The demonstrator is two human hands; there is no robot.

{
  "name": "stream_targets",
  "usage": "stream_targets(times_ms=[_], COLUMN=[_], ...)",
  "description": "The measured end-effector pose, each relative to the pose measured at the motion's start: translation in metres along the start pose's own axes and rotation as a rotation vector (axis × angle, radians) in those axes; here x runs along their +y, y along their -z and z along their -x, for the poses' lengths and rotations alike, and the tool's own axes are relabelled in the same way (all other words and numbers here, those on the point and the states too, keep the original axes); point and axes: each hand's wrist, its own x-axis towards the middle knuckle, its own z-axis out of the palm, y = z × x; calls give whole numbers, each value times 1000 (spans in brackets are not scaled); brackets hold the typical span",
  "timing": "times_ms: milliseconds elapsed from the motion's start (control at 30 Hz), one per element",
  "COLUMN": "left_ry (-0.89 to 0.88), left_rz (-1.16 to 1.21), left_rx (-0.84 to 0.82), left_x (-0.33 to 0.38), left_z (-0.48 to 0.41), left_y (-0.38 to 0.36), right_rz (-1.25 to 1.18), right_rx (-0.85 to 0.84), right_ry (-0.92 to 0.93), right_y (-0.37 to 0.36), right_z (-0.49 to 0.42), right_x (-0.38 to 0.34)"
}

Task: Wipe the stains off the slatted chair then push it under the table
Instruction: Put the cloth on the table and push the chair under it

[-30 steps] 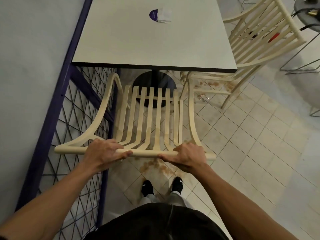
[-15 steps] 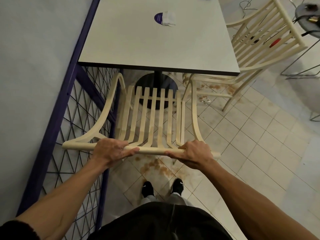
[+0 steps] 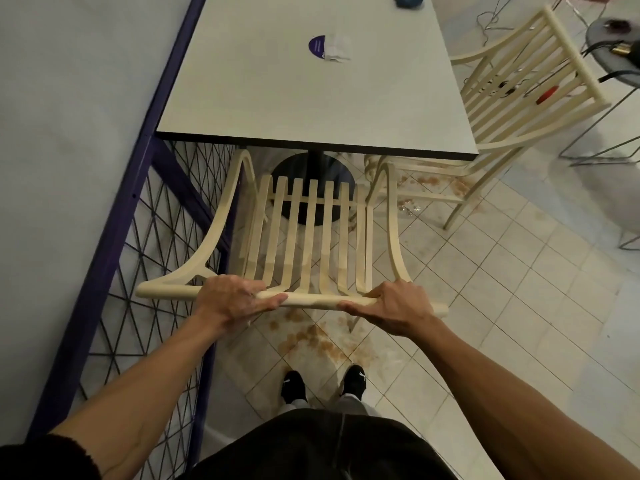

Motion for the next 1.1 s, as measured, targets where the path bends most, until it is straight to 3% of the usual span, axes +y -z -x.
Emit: stream_targets(times_ms=[333, 600, 767, 900, 1100], left_ry=[71, 215, 290, 252, 116], left_rz=[-11, 128, 273, 349, 280], left_rx=[-64, -239, -346, -351, -405], left_x=[18, 21, 54, 102, 205], left_z=[-5, -17, -66, -109, -188], left_y=[1, 12, 22, 21, 5], right_rz=[-72, -41, -357, -647, -686], right_rx=[2, -47, -166, -55, 146], right_ry=[-49, -66, -96, -128, -186], right_y=[4, 2, 16, 31, 55], right_z=[-4, -2, -3, -4, 7], right_x=[11, 6, 12, 47, 146])
